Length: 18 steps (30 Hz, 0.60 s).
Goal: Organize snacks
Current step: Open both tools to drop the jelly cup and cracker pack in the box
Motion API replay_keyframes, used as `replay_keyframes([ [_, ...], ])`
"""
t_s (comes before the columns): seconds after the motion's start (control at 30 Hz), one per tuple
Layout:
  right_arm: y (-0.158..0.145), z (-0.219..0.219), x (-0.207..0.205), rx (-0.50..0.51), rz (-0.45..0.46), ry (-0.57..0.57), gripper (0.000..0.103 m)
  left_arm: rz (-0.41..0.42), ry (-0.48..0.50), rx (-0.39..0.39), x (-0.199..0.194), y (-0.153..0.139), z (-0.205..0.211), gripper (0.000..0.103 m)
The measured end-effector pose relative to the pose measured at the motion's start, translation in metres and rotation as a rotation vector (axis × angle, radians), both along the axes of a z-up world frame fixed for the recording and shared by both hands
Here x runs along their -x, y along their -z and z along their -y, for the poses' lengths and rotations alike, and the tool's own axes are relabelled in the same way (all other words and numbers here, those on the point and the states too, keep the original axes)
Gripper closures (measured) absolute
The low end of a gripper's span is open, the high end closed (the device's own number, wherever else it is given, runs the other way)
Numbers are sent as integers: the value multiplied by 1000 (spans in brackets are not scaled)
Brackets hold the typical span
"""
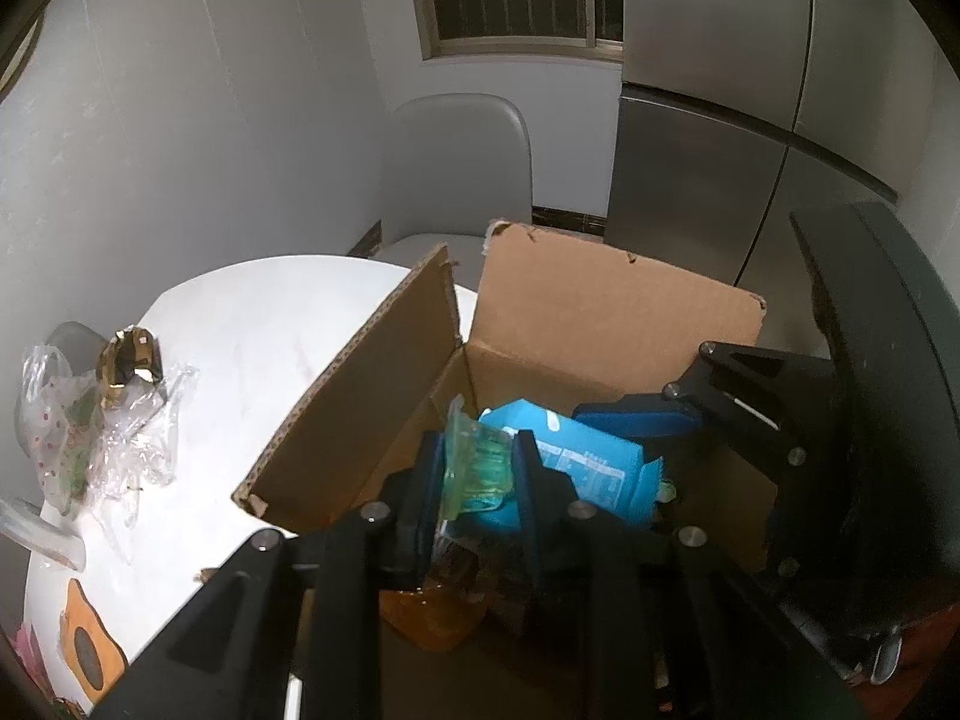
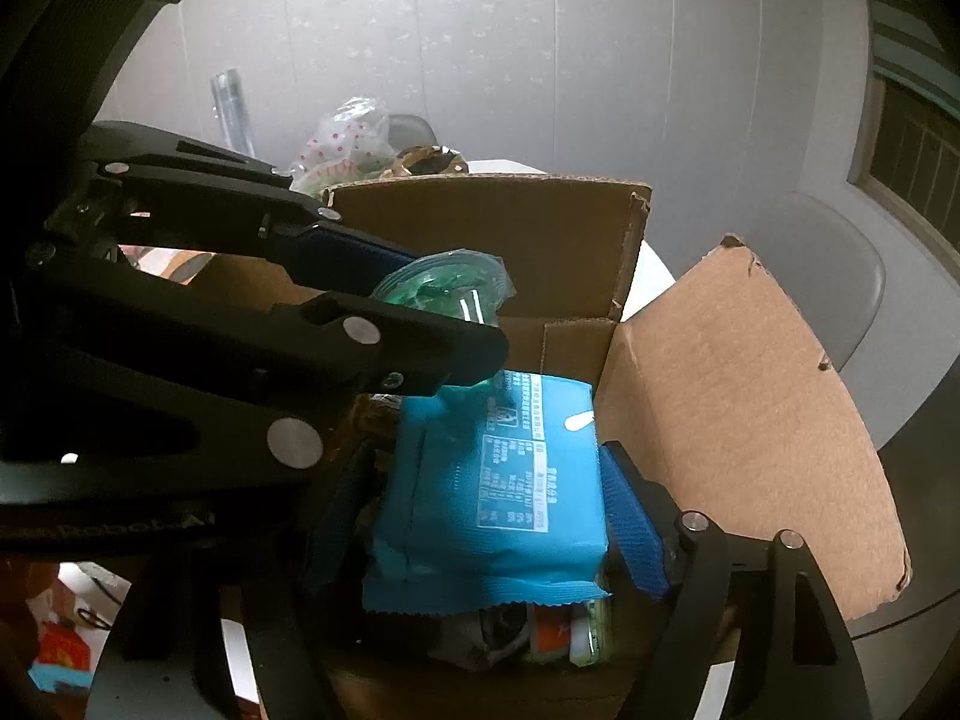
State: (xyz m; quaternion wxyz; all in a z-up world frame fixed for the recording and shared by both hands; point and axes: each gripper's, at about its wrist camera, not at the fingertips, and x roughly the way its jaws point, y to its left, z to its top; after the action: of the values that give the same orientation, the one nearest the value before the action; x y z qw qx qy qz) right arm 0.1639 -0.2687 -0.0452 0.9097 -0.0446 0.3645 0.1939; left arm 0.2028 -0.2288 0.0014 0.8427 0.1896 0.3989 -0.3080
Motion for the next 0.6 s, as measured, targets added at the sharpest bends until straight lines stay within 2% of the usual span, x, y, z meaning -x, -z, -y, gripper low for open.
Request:
replay_keyframes([
  [0.13, 0, -1, 1, 3, 4, 2, 22, 13, 31, -14, 4, -1, 5, 83],
  [0.3, 0, -2, 2, 7, 5, 7, 22, 8, 32, -11, 2, 2, 5, 83],
  [0.43, -3, 1, 4, -23, 5, 1, 21, 2, 62, -21, 4, 5, 7, 76],
  [0.6, 0, 1, 4, -31, -2, 1, 21, -1, 73, -22, 6, 7, 10, 75],
])
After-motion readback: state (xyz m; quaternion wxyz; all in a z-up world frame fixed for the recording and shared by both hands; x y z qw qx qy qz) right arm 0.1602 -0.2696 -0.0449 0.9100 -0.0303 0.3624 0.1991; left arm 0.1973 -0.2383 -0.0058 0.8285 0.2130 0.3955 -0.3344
